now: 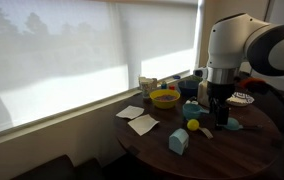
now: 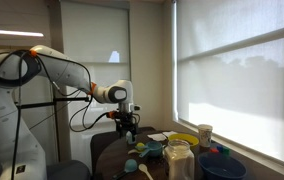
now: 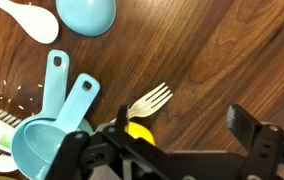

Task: Pick up the upside down measuring spoon and put it the right way up on the table

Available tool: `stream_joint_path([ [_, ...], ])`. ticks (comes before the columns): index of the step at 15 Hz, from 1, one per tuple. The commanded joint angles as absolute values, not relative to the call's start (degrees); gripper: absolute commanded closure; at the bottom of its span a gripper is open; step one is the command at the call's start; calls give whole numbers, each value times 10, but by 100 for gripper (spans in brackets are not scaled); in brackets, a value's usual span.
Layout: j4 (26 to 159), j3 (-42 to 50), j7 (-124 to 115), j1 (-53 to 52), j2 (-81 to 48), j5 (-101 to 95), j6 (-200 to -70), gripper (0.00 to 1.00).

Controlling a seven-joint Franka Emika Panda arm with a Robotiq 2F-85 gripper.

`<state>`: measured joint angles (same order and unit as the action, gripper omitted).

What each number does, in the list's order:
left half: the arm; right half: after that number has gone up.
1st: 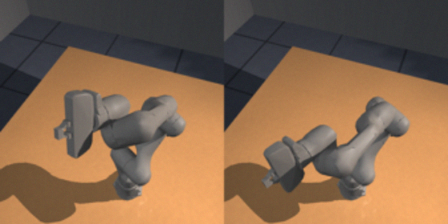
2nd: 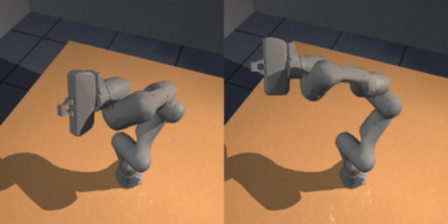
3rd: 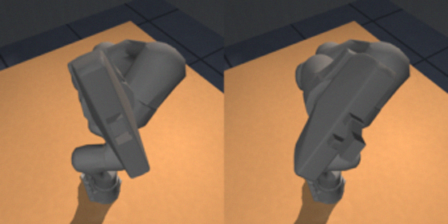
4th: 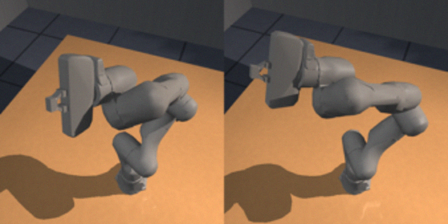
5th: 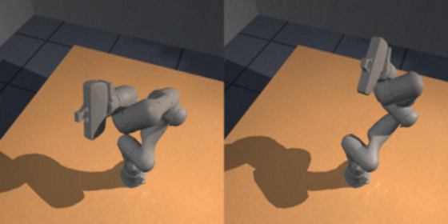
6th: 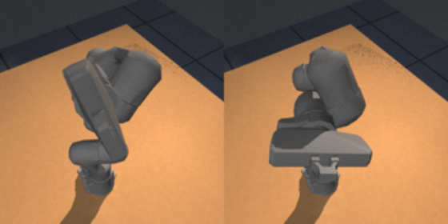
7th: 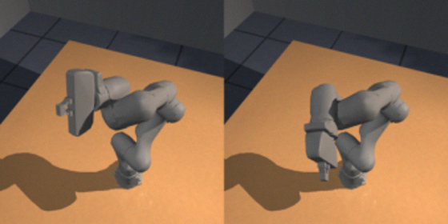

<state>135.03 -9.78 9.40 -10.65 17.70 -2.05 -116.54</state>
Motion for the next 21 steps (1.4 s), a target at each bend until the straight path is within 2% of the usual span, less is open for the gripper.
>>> stream_joint_path([
  [1, 1351, -96, 97, -109, 181, -27, -1166, 0],
  [5, 1372, -74, 136, -106, 216, -17, -1147, 0],
  [14, 1458, 41, 299, -94, 336, 1, -1084, 0],
  [15, 1432, 24, 271, -97, 307, -9, -1093, 0],
  [21, 1437, 26, 275, -96, 310, -10, -1092, 0],
])
